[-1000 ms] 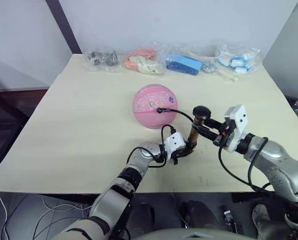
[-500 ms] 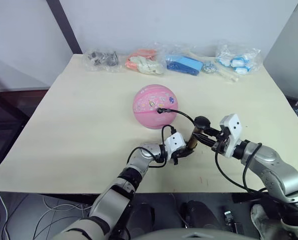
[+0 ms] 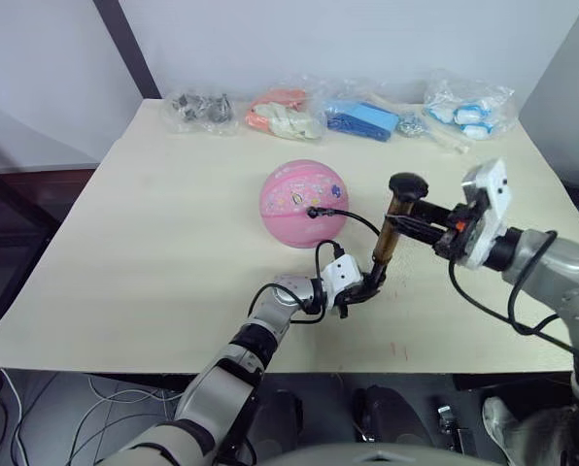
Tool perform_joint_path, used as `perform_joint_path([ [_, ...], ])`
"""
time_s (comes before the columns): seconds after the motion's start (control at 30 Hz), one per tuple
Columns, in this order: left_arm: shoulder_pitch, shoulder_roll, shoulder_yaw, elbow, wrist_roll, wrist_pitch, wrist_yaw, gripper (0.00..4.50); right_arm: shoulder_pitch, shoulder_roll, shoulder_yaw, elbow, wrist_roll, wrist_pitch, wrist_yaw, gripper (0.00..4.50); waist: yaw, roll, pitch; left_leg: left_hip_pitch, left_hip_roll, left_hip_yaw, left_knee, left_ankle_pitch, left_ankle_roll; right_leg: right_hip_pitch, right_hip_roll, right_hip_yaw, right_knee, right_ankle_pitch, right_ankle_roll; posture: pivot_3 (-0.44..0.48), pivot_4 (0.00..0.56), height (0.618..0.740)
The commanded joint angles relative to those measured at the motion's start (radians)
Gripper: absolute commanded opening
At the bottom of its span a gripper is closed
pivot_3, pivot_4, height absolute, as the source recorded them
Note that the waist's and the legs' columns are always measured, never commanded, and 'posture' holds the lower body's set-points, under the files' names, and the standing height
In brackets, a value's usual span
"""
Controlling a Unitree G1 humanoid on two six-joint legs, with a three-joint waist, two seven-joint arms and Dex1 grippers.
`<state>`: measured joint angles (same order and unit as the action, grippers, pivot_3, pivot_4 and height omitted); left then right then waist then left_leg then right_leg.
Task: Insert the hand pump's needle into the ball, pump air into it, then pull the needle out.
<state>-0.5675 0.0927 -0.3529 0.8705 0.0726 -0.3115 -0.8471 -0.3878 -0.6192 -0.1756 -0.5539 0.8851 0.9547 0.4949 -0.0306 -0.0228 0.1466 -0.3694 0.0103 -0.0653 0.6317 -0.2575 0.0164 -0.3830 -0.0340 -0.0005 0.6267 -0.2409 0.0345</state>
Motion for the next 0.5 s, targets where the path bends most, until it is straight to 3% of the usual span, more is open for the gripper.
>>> perform_joint_path([
  [0.03,0.065,0.043,-0.027,0.108,0.064,0.074,0.004,1.12,-0.085,-0.046,-0.111,-0.051,0.100,0.013,-0.027,1.06,0.000,0.000,0.000,0.000,0.000,0.000,0.000,0.000,0.000,0.000,0.000,0.000,0.000,0.000,0.000,0.000,0.150,0.740],
  [0.37,0.064,0.044,-0.026,0.118,0.065,0.069,0.007,1.12,-0.160,-0.118,-0.162,-0.037,0.242,0.035,-0.100,1.06,0.004,0.003,0.003,-0.007,0.000,0.001,0.002,0.000,0.000,-0.004,0.000,-0.002,0.000,0.000,0.000,0.000,0.150,0.740],
  [0.5,0.063,0.043,-0.026,0.123,0.066,0.066,0.006,1.12,-0.116,-0.116,-0.124,-0.047,0.217,0.020,-0.103,1.06,0.007,0.003,0.003,-0.011,-0.001,0.001,0.004,0.000,0.000,-0.008,0.000,-0.002,0.001,0.001,0.000,0.000,0.150,0.740],
])
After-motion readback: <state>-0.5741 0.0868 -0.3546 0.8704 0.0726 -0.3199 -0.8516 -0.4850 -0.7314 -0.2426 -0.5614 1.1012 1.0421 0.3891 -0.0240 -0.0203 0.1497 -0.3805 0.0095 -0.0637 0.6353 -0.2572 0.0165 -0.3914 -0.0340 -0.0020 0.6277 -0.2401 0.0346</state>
